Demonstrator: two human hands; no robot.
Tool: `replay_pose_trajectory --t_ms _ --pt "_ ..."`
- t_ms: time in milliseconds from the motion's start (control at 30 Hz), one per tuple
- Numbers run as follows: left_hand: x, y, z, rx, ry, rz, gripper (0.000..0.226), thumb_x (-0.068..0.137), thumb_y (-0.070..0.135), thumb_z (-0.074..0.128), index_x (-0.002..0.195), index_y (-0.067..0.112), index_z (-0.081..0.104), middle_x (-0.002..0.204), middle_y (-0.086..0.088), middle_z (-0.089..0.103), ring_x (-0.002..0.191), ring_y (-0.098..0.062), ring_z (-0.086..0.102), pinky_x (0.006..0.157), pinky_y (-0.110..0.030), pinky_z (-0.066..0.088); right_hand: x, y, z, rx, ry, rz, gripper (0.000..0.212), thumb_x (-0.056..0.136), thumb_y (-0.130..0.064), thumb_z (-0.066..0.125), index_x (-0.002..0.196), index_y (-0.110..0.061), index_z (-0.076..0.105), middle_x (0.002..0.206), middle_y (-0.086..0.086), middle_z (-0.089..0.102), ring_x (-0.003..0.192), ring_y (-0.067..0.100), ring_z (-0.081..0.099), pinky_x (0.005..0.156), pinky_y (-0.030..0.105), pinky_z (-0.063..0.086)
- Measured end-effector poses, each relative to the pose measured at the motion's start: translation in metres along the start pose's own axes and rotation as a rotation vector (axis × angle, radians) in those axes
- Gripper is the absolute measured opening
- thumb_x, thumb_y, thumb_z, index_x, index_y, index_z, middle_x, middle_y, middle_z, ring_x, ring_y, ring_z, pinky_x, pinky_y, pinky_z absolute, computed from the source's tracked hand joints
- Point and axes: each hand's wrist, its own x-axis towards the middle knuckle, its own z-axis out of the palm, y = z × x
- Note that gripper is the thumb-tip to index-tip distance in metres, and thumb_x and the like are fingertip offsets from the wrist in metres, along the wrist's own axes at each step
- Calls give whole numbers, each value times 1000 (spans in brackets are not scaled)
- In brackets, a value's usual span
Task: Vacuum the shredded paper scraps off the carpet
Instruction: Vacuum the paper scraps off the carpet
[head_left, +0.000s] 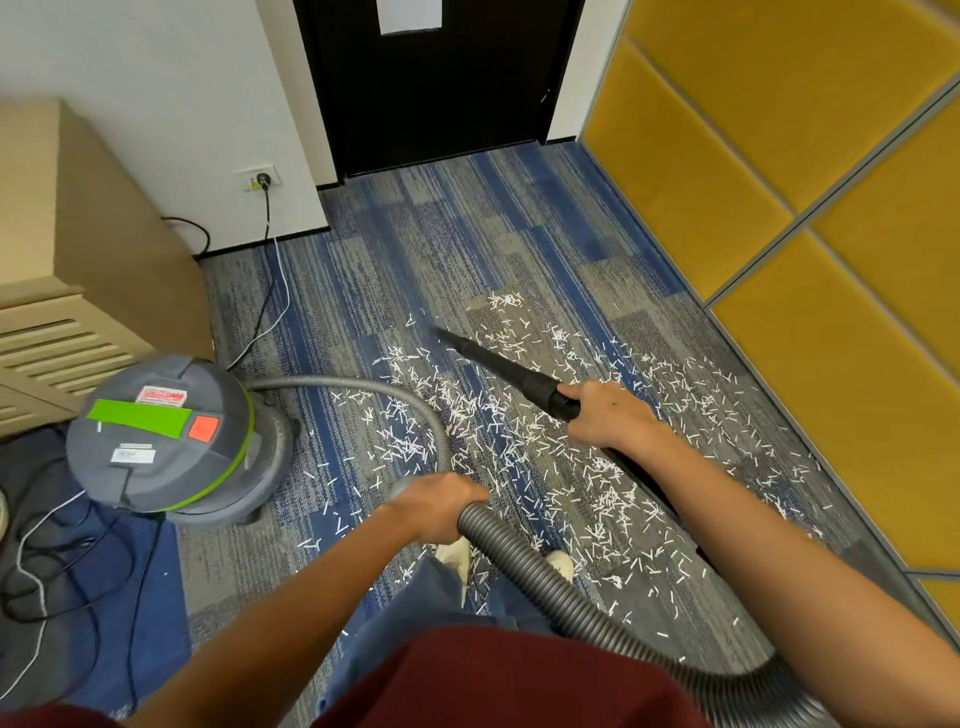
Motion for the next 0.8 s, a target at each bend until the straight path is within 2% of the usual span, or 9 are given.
replay_pose_trajectory --t_ms 233,400,600,800 --pt "0 2 0 9 15 21 35 81 14 59 68 37 35 83 14 52 83 -12 58 78 -42 55 -7 -10 10 -50 -44 -55 66 88 -14 53 147 -32 31 92 -2 55 64 11 52 53 22 39" --pt "-3 2 1 5 21 25 36 81 14 59 69 37 34 84 13 53 84 -14 59 79 -43 55 -13 -21 20 -90 -75 -129 65 87 -13 55 145 -32 33 98 0 57 78 16 60 68 27 51" --pt "-4 9 -1 10 26 52 28 82 18 58 74 35 38 88 12 53 89 -16 60 80 -47 54 -20 -26 22 -112 -82 -164 68 89 -12 53 148 -34 27 95 -2 53 66 9 51 57 20 42" --pt "-1 9 -2 -6 21 70 23 81 17 59 77 33 42 84 13 53 85 -13 59 81 -44 55 -17 -19 22 -70 -94 -138 66 87 -11 55 145 -32 34 84 -6 50 62 7 49 58 21 43"
